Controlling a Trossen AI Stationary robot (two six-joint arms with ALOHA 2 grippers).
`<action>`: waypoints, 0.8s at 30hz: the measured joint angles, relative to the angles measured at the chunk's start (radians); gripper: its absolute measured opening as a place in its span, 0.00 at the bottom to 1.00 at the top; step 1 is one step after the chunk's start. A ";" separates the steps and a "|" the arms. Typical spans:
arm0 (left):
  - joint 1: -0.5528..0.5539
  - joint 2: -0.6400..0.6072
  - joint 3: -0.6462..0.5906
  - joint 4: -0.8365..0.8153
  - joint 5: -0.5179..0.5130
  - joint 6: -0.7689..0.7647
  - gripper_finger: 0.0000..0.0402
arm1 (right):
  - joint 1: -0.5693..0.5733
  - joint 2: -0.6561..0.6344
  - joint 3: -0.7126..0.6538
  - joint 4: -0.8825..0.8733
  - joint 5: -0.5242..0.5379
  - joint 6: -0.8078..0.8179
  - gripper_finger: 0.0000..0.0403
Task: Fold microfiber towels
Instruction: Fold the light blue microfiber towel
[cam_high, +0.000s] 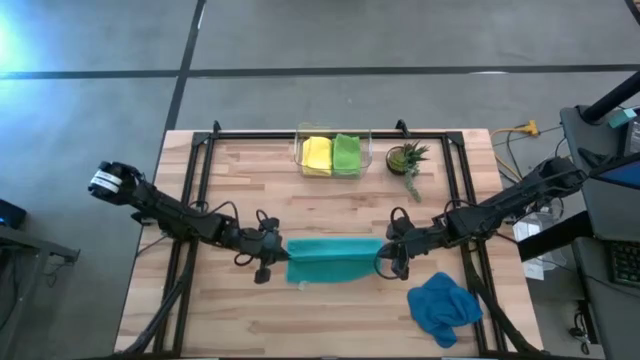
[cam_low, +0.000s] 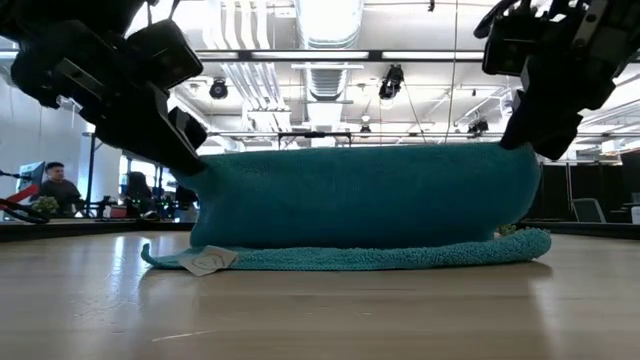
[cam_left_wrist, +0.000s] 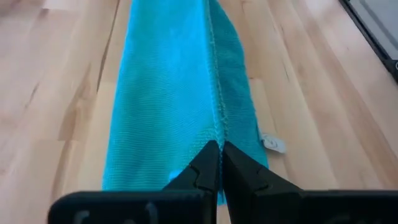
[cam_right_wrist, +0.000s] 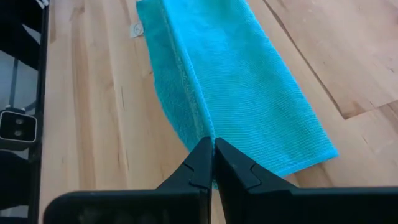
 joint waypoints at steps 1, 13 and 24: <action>0.000 0.008 0.000 0.006 0.004 -0.005 0.00 | 0.000 0.003 0.000 0.001 0.000 0.000 0.02; -0.020 0.169 0.012 0.104 0.075 -0.062 0.00 | 0.018 0.006 -0.012 0.008 -0.012 0.020 0.02; -0.021 0.165 0.016 0.104 0.133 -0.085 0.00 | 0.058 0.006 -0.027 0.014 -0.015 0.053 0.02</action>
